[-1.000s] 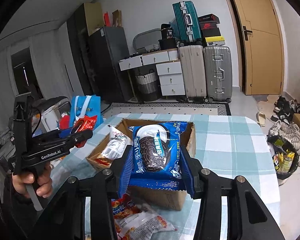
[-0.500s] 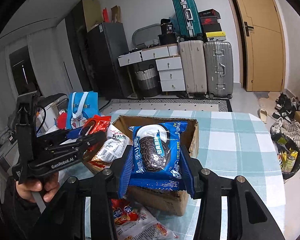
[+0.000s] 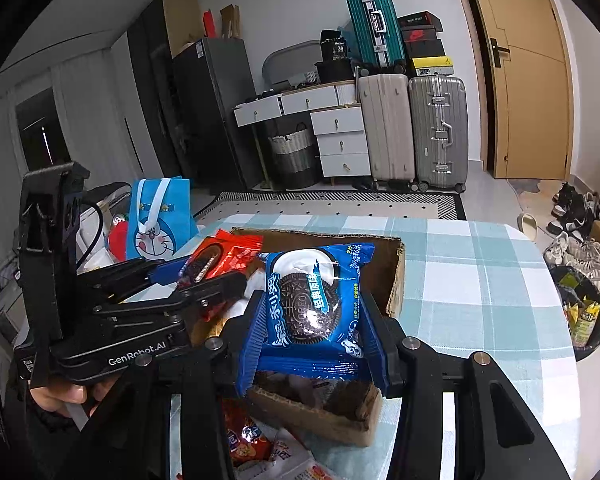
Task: Organize snacks
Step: 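Open both tools to drop the cookie packs into the box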
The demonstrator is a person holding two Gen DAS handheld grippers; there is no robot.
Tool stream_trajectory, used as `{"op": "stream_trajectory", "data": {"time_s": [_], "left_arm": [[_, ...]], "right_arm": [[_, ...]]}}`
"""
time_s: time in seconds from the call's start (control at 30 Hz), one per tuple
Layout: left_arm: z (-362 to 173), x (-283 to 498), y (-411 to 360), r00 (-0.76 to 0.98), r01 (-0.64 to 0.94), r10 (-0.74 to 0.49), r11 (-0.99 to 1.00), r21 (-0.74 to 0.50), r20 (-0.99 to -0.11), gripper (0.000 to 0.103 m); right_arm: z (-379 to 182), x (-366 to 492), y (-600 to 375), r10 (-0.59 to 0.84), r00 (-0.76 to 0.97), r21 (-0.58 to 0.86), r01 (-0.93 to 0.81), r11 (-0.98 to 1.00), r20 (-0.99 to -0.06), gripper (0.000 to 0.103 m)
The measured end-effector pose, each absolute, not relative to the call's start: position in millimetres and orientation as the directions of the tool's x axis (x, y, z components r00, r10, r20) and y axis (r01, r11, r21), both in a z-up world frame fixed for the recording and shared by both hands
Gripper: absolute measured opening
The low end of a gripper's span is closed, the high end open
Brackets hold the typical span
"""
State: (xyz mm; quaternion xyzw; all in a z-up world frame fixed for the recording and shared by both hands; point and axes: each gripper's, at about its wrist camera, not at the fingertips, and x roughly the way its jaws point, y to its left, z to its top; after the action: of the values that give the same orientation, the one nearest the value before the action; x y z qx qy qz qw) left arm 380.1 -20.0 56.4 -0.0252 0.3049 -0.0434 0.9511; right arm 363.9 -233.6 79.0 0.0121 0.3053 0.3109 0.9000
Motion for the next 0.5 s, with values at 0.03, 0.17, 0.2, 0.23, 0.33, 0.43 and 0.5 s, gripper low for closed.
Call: {"op": "stream_trajectory", "data": {"time_s": [0.03,0.17,0.2,0.23,0.33,0.43,0.5], "left_arm": [[55.3,383.0,-18.8,0.810,0.065,-0.096,0.995,-0.075,-0.579,0.045],[48.0,393.1,-21.5,0.811,0.056,-0.083,0.996,-0.065,-0.579,0.045],[47.6,394.6,-22.5,0.812,0.056,-0.085,0.996,-0.066,-0.578,0.045],[46.7,397.2,-22.8,0.812,0.056,-0.084,0.996,-0.066,-0.578,0.045],[40.7,397.7,-25.5,0.806,0.050,-0.081,0.996,-0.069,-0.586,0.045],[36.0,403.3,-27.9,0.804,0.045,-0.071,0.997,-0.059,-0.591,0.045],[34.0,406.8,-28.7,0.803,0.038,-0.065,0.998,-0.059,-0.593,0.045]], "right_arm": [[78.2,365.4,-232.1,0.561,0.626,0.203,-0.550,0.810,-0.542,0.045],[74.4,371.4,-225.0,0.535,0.647,0.171,-0.539,0.825,-0.544,0.045],[72.4,373.7,-222.8,0.534,0.644,0.169,-0.540,0.824,-0.547,0.045],[70.7,375.8,-220.6,0.534,0.642,0.165,-0.543,0.823,-0.550,0.045],[65.6,383.3,-216.6,0.527,0.636,0.165,-0.539,0.826,-0.564,0.045],[61.0,390.3,-214.4,0.521,0.632,0.171,-0.529,0.831,-0.574,0.045],[60.0,393.7,-213.1,0.517,0.633,0.173,-0.524,0.834,-0.576,0.045]]}}
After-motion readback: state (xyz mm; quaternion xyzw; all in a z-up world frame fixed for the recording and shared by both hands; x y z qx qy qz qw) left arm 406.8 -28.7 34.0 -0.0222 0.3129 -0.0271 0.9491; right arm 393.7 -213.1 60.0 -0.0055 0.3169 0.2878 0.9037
